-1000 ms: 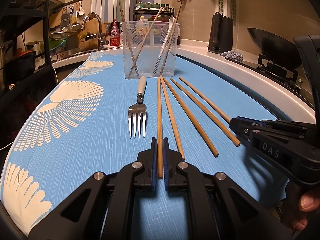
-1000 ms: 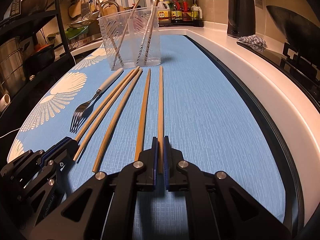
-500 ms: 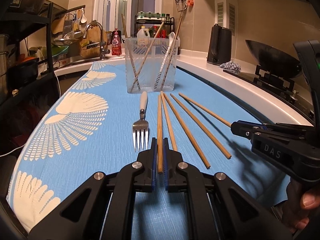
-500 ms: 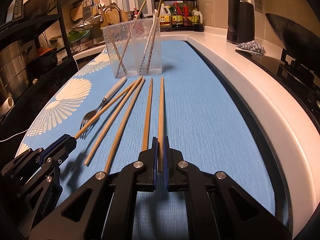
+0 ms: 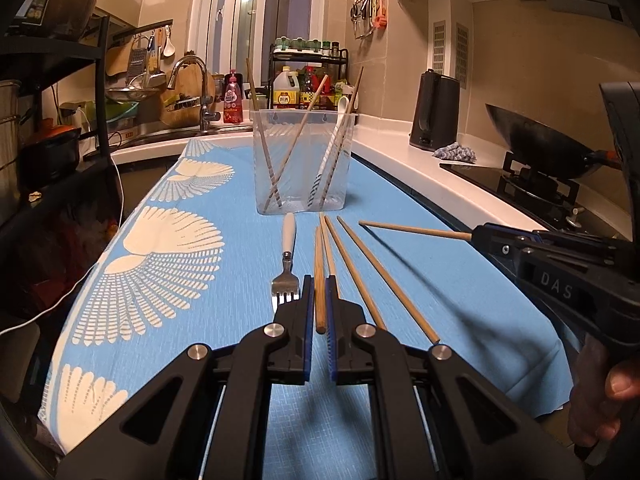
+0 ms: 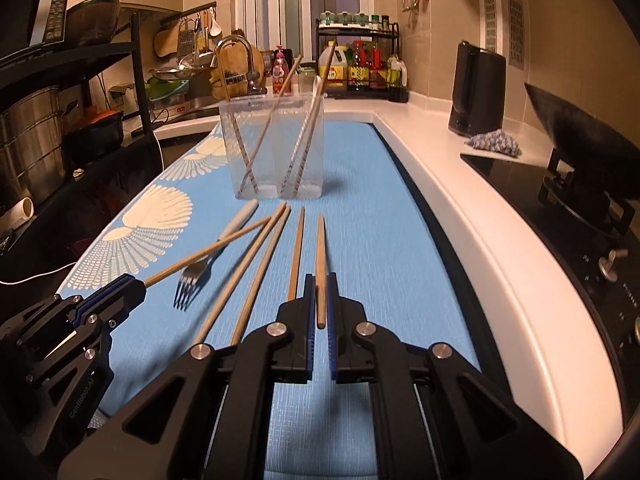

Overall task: Organize utensils
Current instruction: 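Close both tools on their chopsticks and lift them off the mat, then carry both held chopsticks above the clear container, then open both tools to drop the chopsticks into the container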

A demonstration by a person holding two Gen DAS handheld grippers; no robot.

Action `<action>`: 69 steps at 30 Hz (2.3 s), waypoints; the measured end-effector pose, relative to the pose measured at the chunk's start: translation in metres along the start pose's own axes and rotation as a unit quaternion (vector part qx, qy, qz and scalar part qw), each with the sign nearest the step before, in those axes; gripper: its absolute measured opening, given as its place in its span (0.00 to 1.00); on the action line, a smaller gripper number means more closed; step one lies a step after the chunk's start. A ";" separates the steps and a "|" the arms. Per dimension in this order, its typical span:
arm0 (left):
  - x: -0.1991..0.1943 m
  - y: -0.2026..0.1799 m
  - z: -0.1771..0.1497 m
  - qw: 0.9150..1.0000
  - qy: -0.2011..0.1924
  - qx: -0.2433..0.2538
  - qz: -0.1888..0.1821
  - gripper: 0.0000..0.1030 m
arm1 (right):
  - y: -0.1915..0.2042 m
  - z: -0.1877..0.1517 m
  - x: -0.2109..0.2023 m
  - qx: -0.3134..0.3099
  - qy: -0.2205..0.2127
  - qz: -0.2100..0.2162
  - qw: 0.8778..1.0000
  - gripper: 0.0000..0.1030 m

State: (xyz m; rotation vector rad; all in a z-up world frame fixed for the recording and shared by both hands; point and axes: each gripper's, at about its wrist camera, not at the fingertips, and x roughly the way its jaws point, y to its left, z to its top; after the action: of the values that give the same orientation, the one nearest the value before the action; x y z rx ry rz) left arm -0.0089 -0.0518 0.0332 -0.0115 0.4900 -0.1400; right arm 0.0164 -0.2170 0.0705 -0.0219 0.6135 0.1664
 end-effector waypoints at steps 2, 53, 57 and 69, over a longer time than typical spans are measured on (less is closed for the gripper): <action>-0.003 0.003 0.006 1.000 -0.001 0.000 0.001 0.06 | -0.001 0.007 -0.004 0.000 -0.006 0.001 1.000 0.05; 0.056 0.064 0.331 0.997 -0.036 -0.037 -0.058 0.05 | 0.020 0.311 0.004 -0.018 -0.119 0.079 0.990 0.05; 0.088 0.065 0.333 0.998 -0.014 -0.039 -0.049 0.05 | 0.021 0.315 0.032 -0.021 -0.118 0.068 0.990 0.05; 0.156 0.060 0.281 0.994 0.100 -0.011 -0.028 0.06 | 0.014 0.275 0.116 -0.016 -0.033 0.056 0.998 0.06</action>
State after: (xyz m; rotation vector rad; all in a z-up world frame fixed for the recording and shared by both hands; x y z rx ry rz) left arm 0.2678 -0.0197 0.2057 -0.0335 0.6925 -0.1918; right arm 0.2642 -0.1672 0.2290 -0.0141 0.5473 0.2838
